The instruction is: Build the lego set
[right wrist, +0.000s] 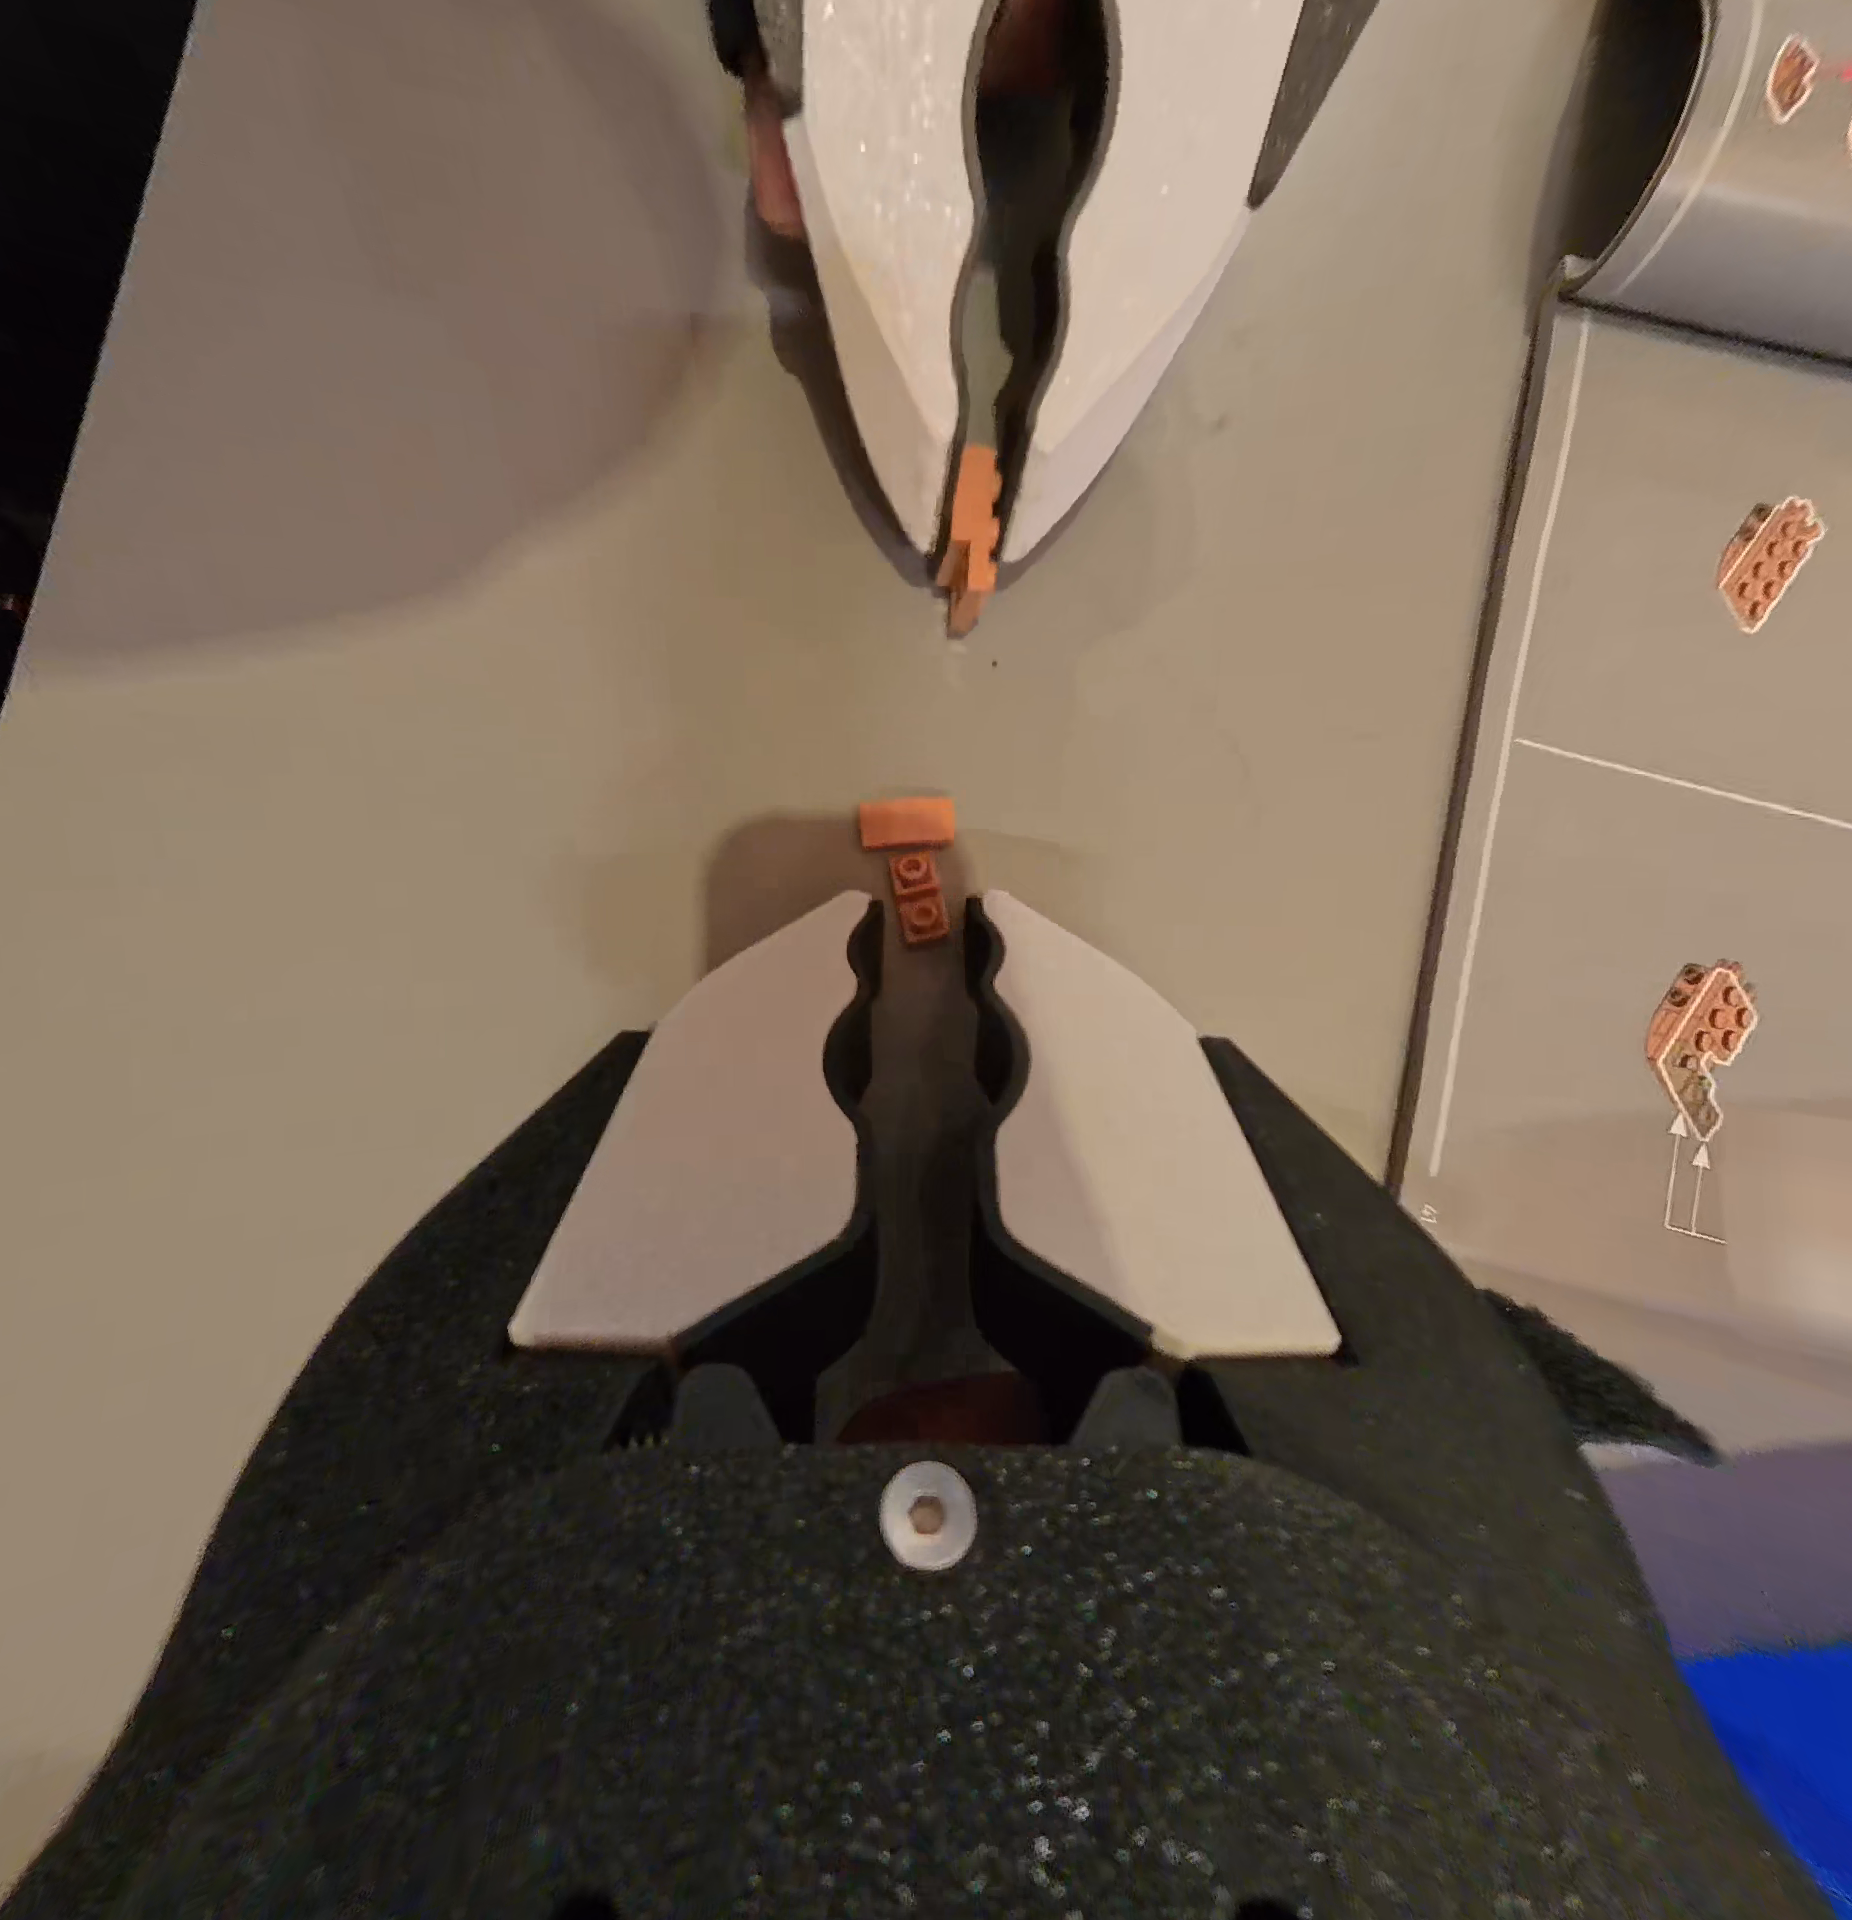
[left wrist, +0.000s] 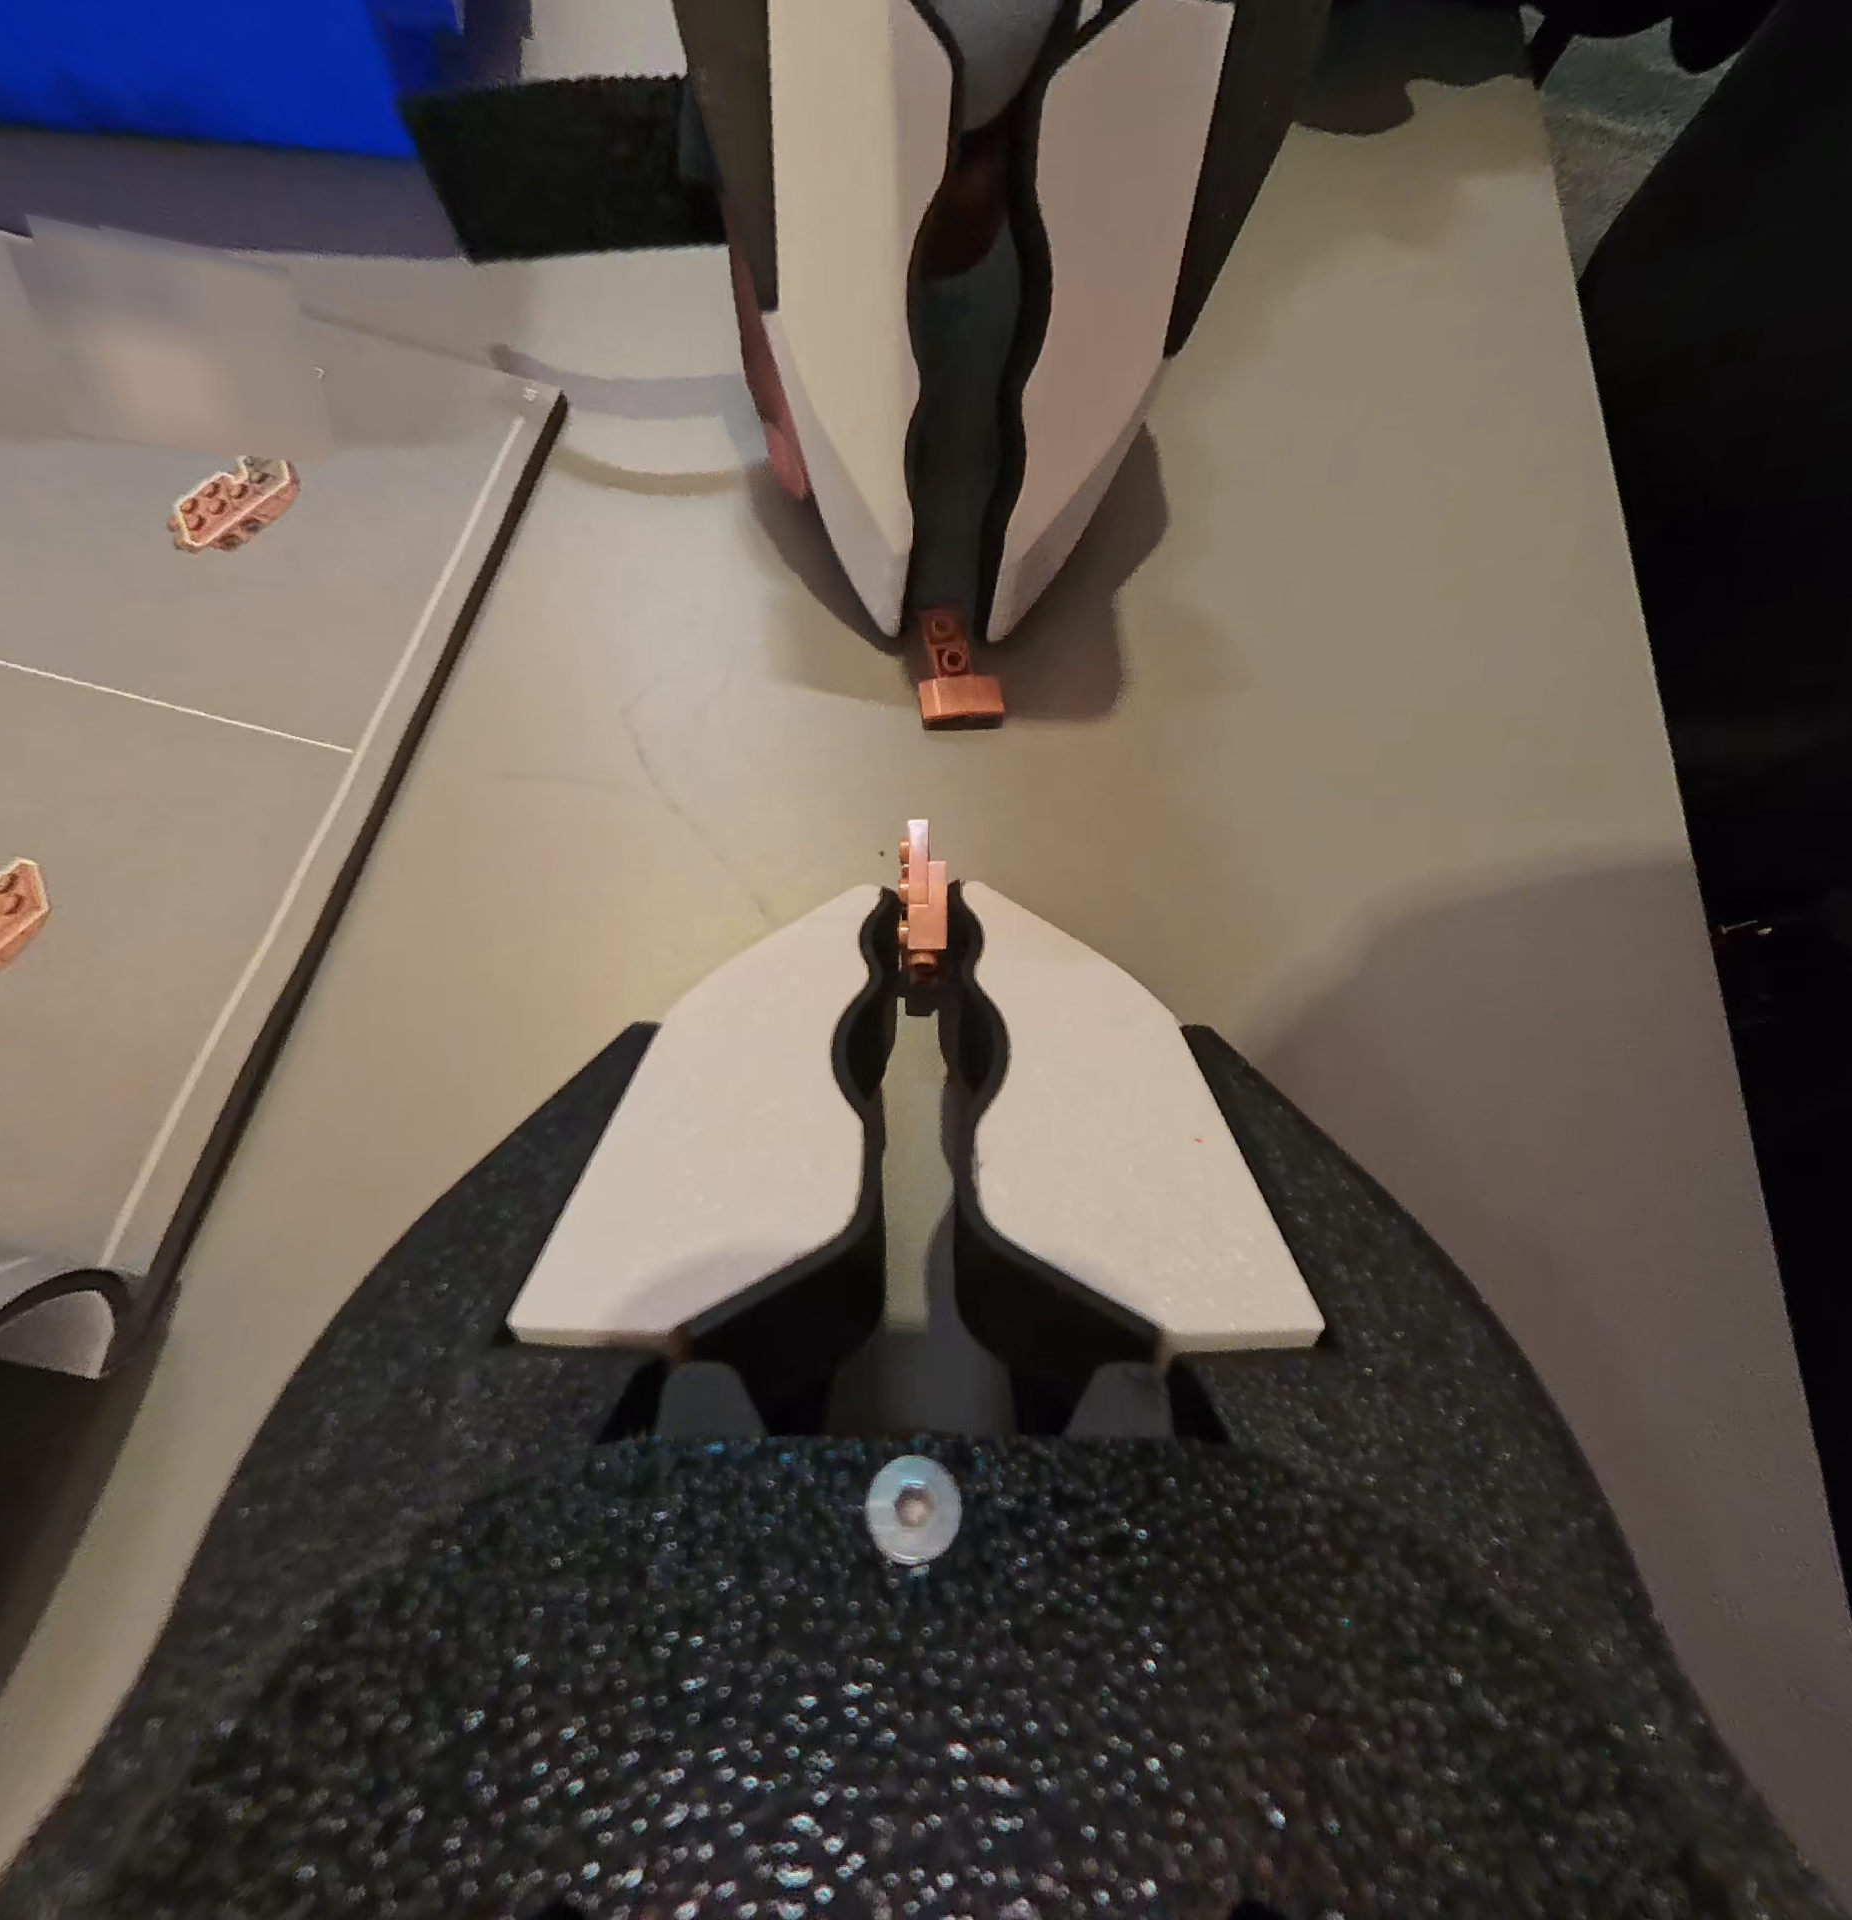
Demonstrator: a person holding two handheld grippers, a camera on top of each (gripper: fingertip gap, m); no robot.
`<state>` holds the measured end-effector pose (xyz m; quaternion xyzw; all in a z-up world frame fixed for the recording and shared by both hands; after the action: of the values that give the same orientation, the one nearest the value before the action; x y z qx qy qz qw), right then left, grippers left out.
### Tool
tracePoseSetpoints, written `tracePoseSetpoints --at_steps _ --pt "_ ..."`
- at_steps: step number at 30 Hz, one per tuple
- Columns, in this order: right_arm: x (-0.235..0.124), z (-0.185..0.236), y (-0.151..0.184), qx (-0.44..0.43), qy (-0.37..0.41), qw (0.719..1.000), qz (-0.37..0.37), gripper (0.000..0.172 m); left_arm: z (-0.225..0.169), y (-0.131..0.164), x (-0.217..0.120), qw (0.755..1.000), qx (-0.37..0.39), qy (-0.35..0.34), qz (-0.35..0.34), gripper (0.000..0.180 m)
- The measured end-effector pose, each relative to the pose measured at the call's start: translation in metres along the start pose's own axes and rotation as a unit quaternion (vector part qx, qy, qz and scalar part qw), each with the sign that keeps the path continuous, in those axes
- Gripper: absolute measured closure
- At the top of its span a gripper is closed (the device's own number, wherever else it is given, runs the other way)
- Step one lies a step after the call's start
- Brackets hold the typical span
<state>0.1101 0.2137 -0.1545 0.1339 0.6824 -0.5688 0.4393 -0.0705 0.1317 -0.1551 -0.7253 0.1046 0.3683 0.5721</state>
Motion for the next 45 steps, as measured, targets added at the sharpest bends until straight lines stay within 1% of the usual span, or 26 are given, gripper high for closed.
tracePoseSetpoints --at_steps 7,12,17,22,23,24,33,39,43,45 --pt "-0.001 0.0 -0.004 -0.016 0.012 1.0 -0.024 0.157 -0.001 0.0 0.002 1.0 0.003 0.005 0.006 0.173" --pt "0.01 0.005 -0.008 -0.046 0.029 0.998 -0.022 0.158 -0.002 0.0 0.004 1.0 0.007 0.006 0.015 0.173" --pt "0.015 0.008 -0.013 -0.048 0.028 0.998 -0.027 0.159 -0.001 0.0 0.004 1.0 0.0 0.007 0.017 0.173" --pt "0.015 0.007 -0.013 -0.045 0.031 0.998 -0.034 0.164 -0.003 0.001 0.004 1.0 0.004 0.007 0.019 0.173" --pt "0.015 0.007 -0.013 -0.046 0.033 0.998 -0.034 0.17 -0.003 0.001 0.004 1.0 0.004 0.008 0.019 0.173" --pt "0.015 0.007 -0.014 -0.046 0.033 0.998 -0.033 0.172 -0.003 0.001 0.003 1.0 0.004 0.01 0.019 0.172" --pt "0.015 0.007 -0.014 -0.056 0.035 0.997 -0.038 0.172 -0.002 0.003 0.0 1.0 -0.007 0.027 0.015 0.164" --pt "0.017 0.01 -0.017 -0.052 0.021 0.997 -0.052 0.16 -0.001 0.003 -0.002 1.0 -0.006 0.028 0.013 0.16" --pt "0.022 0.008 -0.021 -0.042 0.032 0.998 -0.038 0.159 -0.001 0.0 -0.005 1.0 0.0 0.026 -0.003 0.16" --pt "0.024 0.008 -0.023 -0.03 0.032 0.999 -0.032 0.163 -0.001 -0.001 -0.006 1.0 0.005 0.023 -0.01 0.16"
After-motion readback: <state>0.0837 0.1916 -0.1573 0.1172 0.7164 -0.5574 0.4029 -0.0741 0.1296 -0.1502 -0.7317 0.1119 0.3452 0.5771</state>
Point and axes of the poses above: each gripper's, where its closed fingertips meet, x out along the fingers, y out of its underside, z = x × y across the jaws, the point moved 10 cm from there along -x, back along the fingers, and after that the axes turned 4 degrees about x, right-handed, at the moved point
